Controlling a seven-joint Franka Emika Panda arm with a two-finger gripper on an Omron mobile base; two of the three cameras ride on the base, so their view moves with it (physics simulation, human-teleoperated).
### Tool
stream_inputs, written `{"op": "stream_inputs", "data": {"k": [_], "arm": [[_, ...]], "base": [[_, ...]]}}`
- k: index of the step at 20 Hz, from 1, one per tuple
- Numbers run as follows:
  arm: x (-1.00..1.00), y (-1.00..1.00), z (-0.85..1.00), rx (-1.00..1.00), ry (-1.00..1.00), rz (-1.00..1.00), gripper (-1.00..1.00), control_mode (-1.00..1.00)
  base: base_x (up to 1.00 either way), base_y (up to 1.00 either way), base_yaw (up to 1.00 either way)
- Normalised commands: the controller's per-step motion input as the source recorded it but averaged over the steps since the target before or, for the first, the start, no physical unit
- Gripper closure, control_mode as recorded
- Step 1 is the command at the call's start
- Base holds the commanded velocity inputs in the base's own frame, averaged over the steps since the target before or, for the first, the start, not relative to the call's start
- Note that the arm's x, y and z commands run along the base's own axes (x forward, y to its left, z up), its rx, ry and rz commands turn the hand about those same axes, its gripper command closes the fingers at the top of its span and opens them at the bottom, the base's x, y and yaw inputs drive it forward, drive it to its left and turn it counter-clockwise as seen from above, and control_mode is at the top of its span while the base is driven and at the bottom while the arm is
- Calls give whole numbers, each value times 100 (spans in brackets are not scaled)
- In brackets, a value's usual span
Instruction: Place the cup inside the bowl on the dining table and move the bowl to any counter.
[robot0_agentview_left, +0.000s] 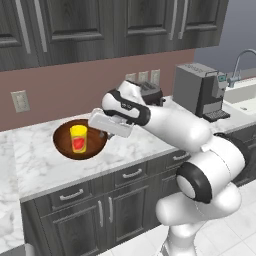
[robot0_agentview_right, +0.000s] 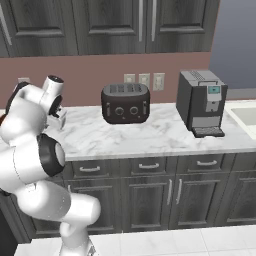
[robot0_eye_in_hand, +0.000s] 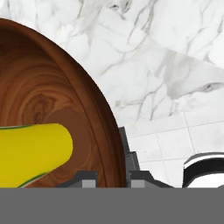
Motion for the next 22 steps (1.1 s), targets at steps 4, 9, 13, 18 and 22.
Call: {"op": "stream_inputs", "data": {"k": [4,9,13,18,22], "arm": [[30,35,-21,0,0,-5,100,-100],[32,38,-13,0,0,-7,100,-100],[8,32,-2,0,0,-10,100,-100],[5,16,-10,-1,1,-9,100,-100],[9,15,-19,-2,0,-8,100,-100]], "base": [[0,0,0],[0,0,0],[0,0,0],[0,0,0],[0,0,0]]}}
